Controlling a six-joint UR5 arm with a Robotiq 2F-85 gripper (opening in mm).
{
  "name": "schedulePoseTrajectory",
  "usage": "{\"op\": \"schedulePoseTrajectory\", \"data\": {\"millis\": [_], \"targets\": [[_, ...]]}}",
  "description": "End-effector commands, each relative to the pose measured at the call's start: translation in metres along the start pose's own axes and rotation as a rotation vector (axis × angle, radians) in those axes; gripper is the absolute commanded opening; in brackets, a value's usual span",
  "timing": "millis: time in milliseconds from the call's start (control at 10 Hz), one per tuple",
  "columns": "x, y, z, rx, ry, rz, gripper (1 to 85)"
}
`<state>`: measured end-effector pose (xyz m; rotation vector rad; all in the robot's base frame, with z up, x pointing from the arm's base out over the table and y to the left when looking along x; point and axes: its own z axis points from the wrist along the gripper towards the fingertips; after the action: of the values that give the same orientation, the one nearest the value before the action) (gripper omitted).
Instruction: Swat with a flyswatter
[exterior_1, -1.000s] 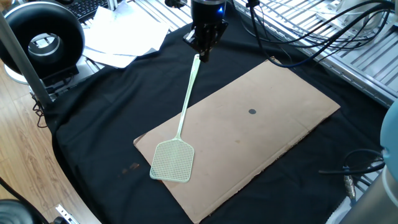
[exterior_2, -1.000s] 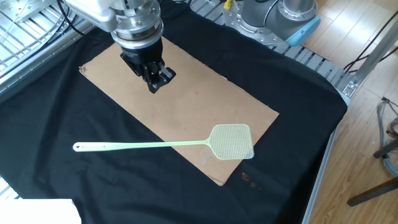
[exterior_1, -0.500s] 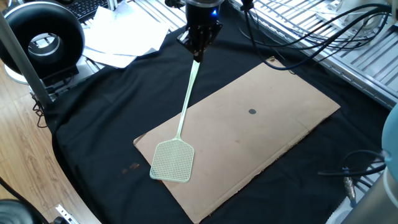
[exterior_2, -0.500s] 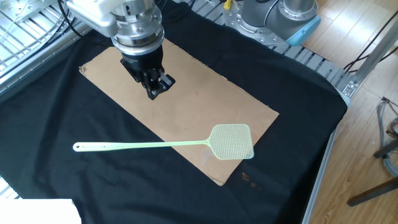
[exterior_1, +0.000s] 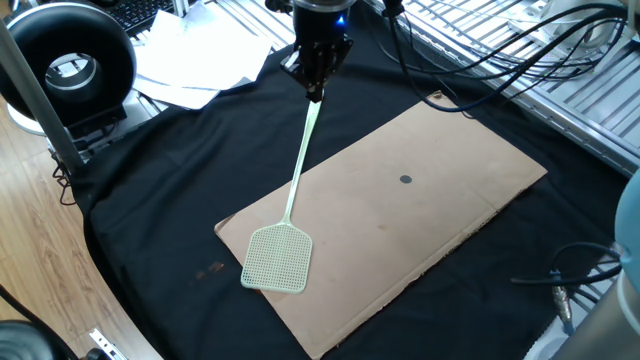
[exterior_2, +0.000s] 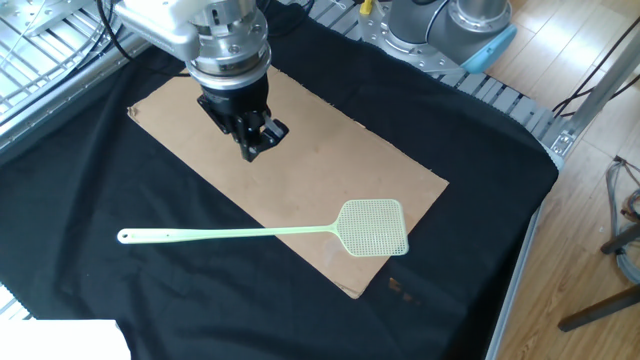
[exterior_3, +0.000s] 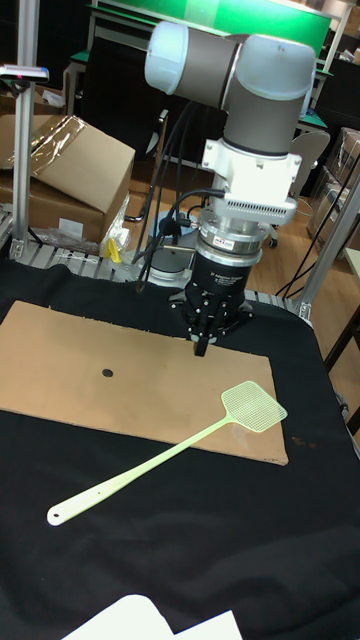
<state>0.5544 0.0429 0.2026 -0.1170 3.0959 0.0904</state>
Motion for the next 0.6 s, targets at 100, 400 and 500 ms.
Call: {"op": "schedulePoseTrajectory", "data": {"millis": [100,400,500], "targets": [[0.007,0.002,-0.003,-0.001,0.023,-0.177,3.3],[0.007,-0.011,-0.014,0.055,-0.011,-0.099,2.7],[0.008,-0.027,-0.011,0.089,-0.02,-0.064,2.3]]}}
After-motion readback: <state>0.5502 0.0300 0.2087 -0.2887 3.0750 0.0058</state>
